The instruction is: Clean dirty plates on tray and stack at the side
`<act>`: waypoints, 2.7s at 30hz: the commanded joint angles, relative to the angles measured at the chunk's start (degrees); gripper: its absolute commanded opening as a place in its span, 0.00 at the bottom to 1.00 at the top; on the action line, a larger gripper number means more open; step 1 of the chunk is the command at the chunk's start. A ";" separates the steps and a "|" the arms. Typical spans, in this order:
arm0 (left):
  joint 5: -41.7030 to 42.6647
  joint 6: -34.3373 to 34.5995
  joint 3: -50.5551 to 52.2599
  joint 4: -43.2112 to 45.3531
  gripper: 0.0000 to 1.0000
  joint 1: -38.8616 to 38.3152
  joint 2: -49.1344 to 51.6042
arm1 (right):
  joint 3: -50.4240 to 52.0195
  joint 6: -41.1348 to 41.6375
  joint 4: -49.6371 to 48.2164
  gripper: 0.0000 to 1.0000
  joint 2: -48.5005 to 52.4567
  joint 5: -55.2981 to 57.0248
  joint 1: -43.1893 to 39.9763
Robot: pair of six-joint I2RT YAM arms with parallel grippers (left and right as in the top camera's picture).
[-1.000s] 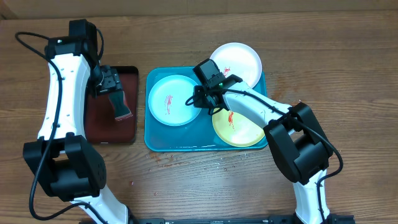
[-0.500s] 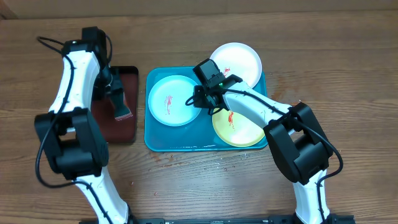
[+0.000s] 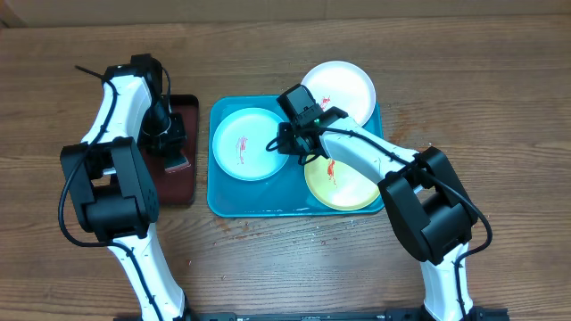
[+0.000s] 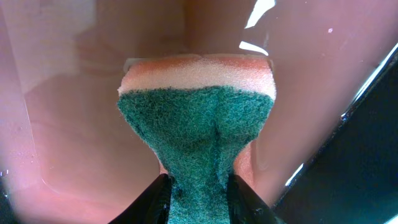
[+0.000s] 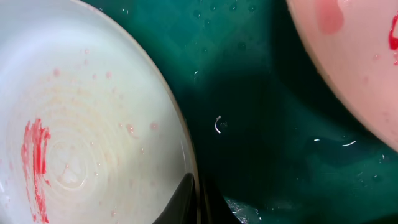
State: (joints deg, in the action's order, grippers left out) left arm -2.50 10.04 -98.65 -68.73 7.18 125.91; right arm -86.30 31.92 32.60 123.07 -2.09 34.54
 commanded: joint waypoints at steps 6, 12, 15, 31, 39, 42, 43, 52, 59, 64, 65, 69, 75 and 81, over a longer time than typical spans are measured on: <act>0.61 -1.20 3.30 4.79 0.06 0.31 0.42 | -0.66 -0.17 0.31 0.04 0.52 1.01 0.50; 0.68 -1.79 2.40 6.01 0.04 0.26 0.28 | -0.66 -0.17 0.48 0.04 0.52 0.96 0.50; 1.97 -2.40 -0.37 3.58 0.04 0.24 -0.42 | -0.66 -0.17 0.48 0.08 0.52 0.94 0.48; 16.06 -14.40 -7.54 -1.05 0.04 -5.86 -9.01 | -0.66 -0.17 1.01 0.04 0.52 -4.66 -0.28; 7.48 -8.83 -2.43 2.14 0.04 -12.41 -8.92 | -0.66 -0.17 2.82 0.04 0.52 -5.73 -0.96; 2.80 -4.81 0.04 3.63 0.04 -13.11 -8.92 | -0.66 -0.17 2.84 0.04 0.52 -5.73 -0.96; 2.32 -3.98 1.18 4.46 0.04 -13.22 -8.92 | -0.66 -0.17 2.84 0.04 0.52 -5.73 -0.96; 5.31 -3.72 11.19 14.12 0.04 -15.93 -8.92 | -0.66 -0.17 2.67 0.04 0.52 -5.70 -0.96; 6.58 -3.82 13.86 16.55 0.04 -19.43 -8.92 | -0.66 -0.17 2.69 0.04 0.52 -5.68 -0.96; 8.17 -3.78 15.89 16.44 0.04 -20.63 -8.92 | -0.66 -0.17 2.64 0.04 0.52 -5.68 -0.96; 9.42 -3.82 16.06 16.33 0.04 -20.68 -8.92 | -0.66 -0.20 2.64 0.04 0.52 -5.68 -0.96; 18.73 -8.68 15.93 16.72 0.04 -20.65 -8.92 | -0.66 -0.20 2.64 0.04 0.52 -5.68 -0.96; 24.50 -9.68 15.93 19.26 0.04 -18.97 -8.92 | -0.66 -0.20 2.69 0.04 0.52 -5.68 -0.96; 19.69 -4.42 15.93 23.23 0.04 -16.02 -8.92 | -0.66 -0.20 2.67 0.04 0.52 -5.68 -0.96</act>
State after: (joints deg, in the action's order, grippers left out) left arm 18.57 2.74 -83.13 -47.13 -10.55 117.38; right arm -86.37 31.51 35.05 123.07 -7.57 33.74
